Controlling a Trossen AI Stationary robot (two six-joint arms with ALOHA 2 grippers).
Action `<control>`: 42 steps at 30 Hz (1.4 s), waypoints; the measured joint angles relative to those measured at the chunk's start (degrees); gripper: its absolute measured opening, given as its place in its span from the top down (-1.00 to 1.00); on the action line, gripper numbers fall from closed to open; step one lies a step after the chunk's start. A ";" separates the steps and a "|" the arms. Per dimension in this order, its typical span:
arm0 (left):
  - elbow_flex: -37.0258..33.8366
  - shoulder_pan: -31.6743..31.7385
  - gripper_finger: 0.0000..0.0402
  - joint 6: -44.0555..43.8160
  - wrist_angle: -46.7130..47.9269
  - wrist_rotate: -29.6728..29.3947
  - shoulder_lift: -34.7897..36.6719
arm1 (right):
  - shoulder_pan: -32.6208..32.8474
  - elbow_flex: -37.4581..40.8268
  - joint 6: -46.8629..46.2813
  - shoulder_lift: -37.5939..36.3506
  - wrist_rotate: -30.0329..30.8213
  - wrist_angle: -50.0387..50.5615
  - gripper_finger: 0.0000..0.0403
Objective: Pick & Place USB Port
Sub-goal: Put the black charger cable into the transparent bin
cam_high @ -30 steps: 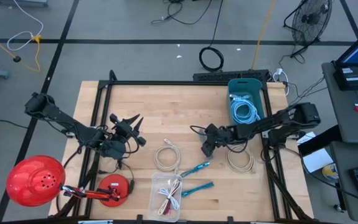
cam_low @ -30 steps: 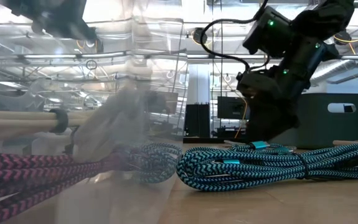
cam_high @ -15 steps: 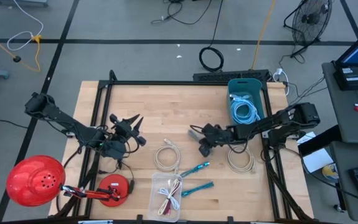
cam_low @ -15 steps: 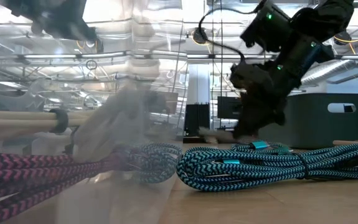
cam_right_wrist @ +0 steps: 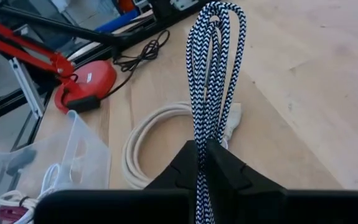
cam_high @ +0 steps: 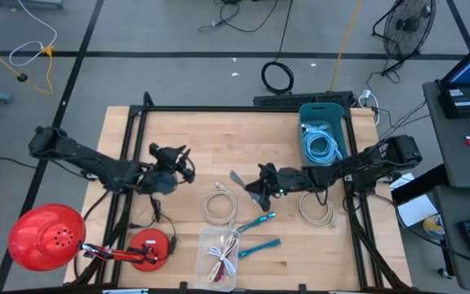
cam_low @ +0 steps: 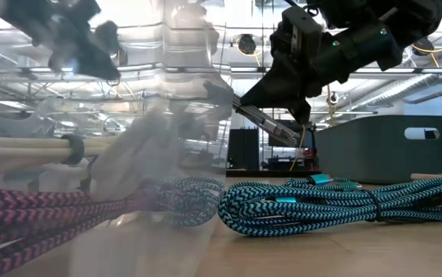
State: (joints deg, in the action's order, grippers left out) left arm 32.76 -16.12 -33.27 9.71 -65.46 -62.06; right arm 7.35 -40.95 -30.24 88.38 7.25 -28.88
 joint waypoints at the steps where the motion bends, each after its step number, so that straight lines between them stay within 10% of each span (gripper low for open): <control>1: -0.38 0.81 0.55 2.30 -1.41 1.26 -0.02 | 0.21 0.00 0.11 0.00 0.00 -0.02 0.97; 5: -1.63 4.81 0.55 17.71 -13.01 10.38 0.23 | 0.82 0.00 1.09 0.00 -0.02 -0.76 0.97; 9: -2.97 11.32 0.55 28.99 -29.15 33.42 2.03 | 1.20 0.00 2.43 0.00 -2.32 -4.74 0.97; 18: -10.77 25.30 0.55 24.62 -44.87 78.42 4.23 | 2.59 0.02 8.31 0.00 -14.48 -19.34 0.97; 24: -18.04 23.82 0.55 25.22 -69.22 108.53 2.19 | 3.91 0.02 15.49 0.00 -17.86 -27.37 0.97; 34: -16.30 16.74 0.37 25.36 -70.15 90.16 2.08 | 4.01 -4.15 20.67 0.00 -16.07 -28.44 0.97; 42: -16.05 15.52 0.01 26.84 -68.54 87.60 2.05 | 4.07 -8.68 25.10 0.47 -15.88 -24.09 0.97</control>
State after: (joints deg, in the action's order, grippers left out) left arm 16.71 -0.60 -6.43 -58.83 22.14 -60.01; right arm 11.42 -49.63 -5.14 88.85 -8.64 -52.98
